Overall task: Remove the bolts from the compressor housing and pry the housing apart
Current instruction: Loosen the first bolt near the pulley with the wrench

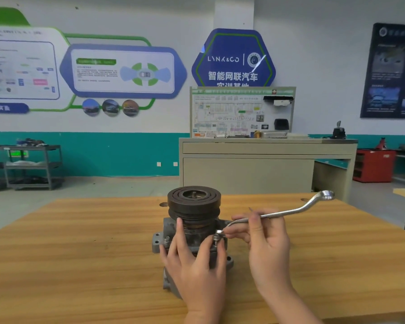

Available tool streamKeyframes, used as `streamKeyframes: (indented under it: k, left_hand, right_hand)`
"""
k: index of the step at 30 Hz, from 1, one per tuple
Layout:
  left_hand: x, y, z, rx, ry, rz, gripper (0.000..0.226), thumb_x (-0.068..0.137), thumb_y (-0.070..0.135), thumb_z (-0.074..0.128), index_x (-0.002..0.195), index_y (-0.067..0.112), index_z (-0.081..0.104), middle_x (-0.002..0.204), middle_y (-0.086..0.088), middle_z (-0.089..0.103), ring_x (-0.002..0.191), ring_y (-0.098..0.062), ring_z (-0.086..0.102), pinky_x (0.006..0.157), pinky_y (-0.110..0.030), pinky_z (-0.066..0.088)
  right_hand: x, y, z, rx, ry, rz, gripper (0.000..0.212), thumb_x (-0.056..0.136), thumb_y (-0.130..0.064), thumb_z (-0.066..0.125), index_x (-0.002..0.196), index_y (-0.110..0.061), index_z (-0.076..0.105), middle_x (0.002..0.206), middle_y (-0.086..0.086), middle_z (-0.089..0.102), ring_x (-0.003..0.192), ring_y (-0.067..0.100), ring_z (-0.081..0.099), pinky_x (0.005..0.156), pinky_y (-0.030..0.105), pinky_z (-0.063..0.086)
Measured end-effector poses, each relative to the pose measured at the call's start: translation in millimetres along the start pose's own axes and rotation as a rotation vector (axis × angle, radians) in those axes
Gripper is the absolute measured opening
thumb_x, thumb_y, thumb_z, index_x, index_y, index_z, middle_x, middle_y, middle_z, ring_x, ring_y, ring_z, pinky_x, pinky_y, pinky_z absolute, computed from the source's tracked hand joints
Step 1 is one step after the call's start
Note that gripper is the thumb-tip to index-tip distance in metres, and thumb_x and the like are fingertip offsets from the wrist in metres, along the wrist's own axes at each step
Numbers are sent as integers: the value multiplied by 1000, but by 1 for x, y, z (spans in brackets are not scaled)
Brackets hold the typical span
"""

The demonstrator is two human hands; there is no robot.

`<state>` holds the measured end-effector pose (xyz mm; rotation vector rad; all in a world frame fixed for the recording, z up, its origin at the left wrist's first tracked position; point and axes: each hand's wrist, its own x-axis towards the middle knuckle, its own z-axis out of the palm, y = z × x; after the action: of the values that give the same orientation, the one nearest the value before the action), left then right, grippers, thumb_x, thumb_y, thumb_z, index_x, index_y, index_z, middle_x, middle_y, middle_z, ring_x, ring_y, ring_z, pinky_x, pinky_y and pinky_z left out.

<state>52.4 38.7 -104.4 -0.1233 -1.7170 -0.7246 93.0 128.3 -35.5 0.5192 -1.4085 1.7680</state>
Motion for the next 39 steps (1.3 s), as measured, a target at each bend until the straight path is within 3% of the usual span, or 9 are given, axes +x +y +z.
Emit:
streamKeyframes:
  k: [6,9,12,14,16,20,26,30,39]
  left_hand:
    - [1,8,-5,23,55,-1,30,83,33,56,75,14,77,139,-22,48,113,-38,52,98,-71,38]
    - [8,9,-9,-9,90,-34,39,93,34,46,116,8,63,110,-32,66,99,-41,66,84,-79,41]
    - [16,10,-16,-124,19,-174,63,84,30,46,144,15,40,102,-29,68,102,-44,67,96,-75,38]
    - [15,11,-18,-123,-28,-135,53,83,37,47,135,34,57,119,-28,64,107,-45,64,102,-70,36]
    - [8,9,-14,-65,-23,-40,33,88,41,52,93,22,80,134,-23,52,110,-43,58,99,-71,37]
    - [-1,2,-5,-44,3,-1,27,82,36,61,78,18,80,143,-18,47,117,-41,51,105,-68,32]
    - [3,6,-4,-161,46,-73,26,78,40,63,76,20,80,146,-11,44,128,-33,42,109,-65,27]
    - [4,12,-6,-184,27,-146,14,75,35,73,74,22,79,148,-10,43,133,-31,37,107,-71,27]
    - [1,7,-7,-89,27,-35,26,82,39,61,73,20,77,148,-14,42,128,-35,44,111,-66,24]
  right_hand:
    - [-13,2,-1,-427,-186,-391,20,99,-40,50,98,-23,61,88,-12,69,79,4,70,73,29,56]
    - [-20,6,1,-657,-358,-699,17,99,-21,51,100,-15,67,100,4,70,90,14,68,79,29,55]
    - [-22,11,8,-810,-360,-896,35,101,-23,46,87,-8,74,91,10,71,80,21,68,69,28,55]
    - [-23,16,7,-769,-256,-825,38,101,-25,44,86,-6,73,91,6,71,82,16,67,73,26,54]
    - [-25,19,8,-522,-63,-526,38,102,-34,39,91,-11,67,92,-5,70,79,6,64,73,21,52]
    - [-5,21,17,153,300,162,27,105,-24,33,87,-9,46,71,7,70,41,12,48,42,20,42]
    - [48,26,7,334,86,866,15,103,-11,35,96,-4,47,56,12,62,33,12,44,32,19,34]
    - [56,19,4,266,-65,813,13,104,-13,35,102,-6,46,60,15,64,37,15,49,35,22,38]
    - [14,-7,3,-32,-65,64,15,97,-40,44,90,-33,55,89,8,71,65,24,71,58,30,58]
